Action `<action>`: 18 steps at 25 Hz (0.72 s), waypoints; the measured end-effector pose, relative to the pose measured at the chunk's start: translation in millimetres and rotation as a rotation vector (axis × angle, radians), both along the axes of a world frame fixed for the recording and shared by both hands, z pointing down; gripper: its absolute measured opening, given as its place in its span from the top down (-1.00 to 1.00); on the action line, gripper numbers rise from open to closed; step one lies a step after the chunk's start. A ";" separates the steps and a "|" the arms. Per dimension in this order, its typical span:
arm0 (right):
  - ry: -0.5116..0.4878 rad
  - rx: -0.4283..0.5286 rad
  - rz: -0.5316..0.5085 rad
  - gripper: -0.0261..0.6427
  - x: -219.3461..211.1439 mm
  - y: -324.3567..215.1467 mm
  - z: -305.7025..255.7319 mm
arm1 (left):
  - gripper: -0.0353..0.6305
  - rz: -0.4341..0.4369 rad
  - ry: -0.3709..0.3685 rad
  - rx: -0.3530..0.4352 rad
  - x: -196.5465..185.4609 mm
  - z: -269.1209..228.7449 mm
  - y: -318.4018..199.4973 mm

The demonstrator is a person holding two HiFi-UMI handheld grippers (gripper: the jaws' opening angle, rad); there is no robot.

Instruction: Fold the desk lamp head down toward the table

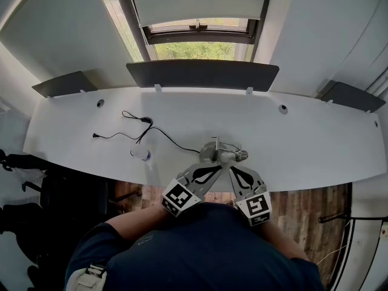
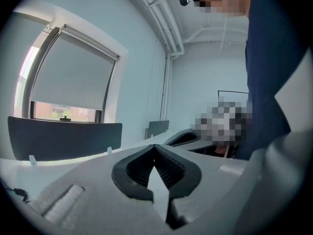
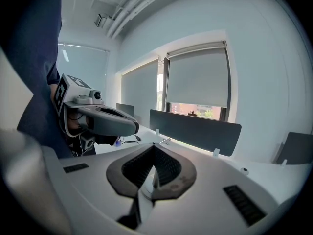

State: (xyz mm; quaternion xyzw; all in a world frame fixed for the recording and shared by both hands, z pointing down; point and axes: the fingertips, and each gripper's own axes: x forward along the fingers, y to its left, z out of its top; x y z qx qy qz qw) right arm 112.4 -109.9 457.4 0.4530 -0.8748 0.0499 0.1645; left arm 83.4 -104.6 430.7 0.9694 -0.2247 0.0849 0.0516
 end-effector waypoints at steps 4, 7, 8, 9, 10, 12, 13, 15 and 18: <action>0.017 0.007 0.004 0.90 1.2 0.7 0.0 | 0.88 0.002 0.000 0.001 0.5 0.2 2.3; 0.004 0.005 -0.006 0.90 -0.9 1.4 1.3 | 0.88 0.002 0.002 0.001 0.1 0.1 2.2; 0.004 0.005 -0.009 0.90 -1.3 1.4 1.7 | 0.88 0.001 0.002 0.001 0.0 0.4 1.9; 0.007 0.004 -0.011 0.90 -1.3 1.6 2.3 | 0.88 0.001 0.002 0.000 0.1 0.7 1.6; 0.009 0.002 -0.012 0.90 -0.9 1.8 2.6 | 0.88 0.000 0.002 0.000 0.4 0.8 1.4; 0.016 0.006 -0.006 0.90 1.3 1.3 1.9 | 0.88 -0.001 0.002 0.000 1.1 0.5 1.4; 0.024 0.008 -0.001 0.90 2.6 1.0 1.8 | 0.88 -0.001 0.002 0.001 1.3 0.5 1.7; 0.029 0.006 0.003 0.90 2.2 1.4 1.7 | 0.88 -0.002 0.003 0.001 0.4 0.8 2.1; 0.013 -0.013 0.001 0.90 -2.2 3.6 2.4 | 0.88 -0.003 0.005 -0.001 -1.6 1.6 2.2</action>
